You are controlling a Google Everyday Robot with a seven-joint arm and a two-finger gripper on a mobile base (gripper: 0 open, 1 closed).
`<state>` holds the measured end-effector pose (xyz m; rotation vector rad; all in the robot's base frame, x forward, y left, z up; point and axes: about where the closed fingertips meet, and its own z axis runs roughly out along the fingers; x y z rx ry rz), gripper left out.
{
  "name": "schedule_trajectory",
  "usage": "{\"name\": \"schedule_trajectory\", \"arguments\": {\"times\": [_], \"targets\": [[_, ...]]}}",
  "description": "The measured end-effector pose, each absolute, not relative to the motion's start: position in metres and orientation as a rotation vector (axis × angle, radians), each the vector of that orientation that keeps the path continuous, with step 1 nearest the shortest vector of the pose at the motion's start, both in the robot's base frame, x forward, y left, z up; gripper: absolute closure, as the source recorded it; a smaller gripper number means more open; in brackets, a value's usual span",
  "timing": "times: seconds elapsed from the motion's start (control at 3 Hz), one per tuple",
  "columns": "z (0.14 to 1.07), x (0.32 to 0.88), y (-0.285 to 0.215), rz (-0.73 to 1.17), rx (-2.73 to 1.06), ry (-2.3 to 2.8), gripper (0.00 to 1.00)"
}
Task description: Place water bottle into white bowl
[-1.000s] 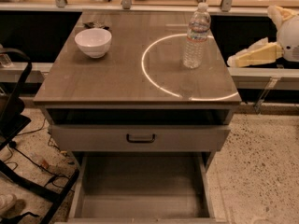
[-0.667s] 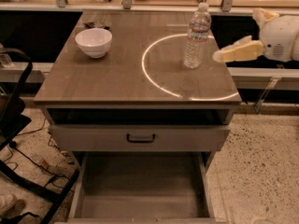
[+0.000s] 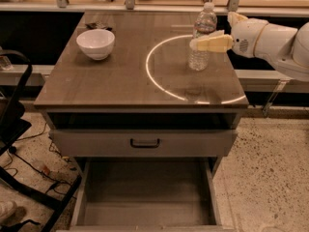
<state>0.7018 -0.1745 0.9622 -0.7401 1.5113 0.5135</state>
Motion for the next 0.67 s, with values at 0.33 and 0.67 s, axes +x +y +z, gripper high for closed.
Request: {"name": "schedule_trajectory", "arguments": {"times": [0.33, 0.67], "targets": [[0.956, 0.722, -0.165, 0.563, -0.683, 1.518, 0.13], [0.948, 0.734, -0.153, 0.590, -0.664, 1.509, 0.33]]}}
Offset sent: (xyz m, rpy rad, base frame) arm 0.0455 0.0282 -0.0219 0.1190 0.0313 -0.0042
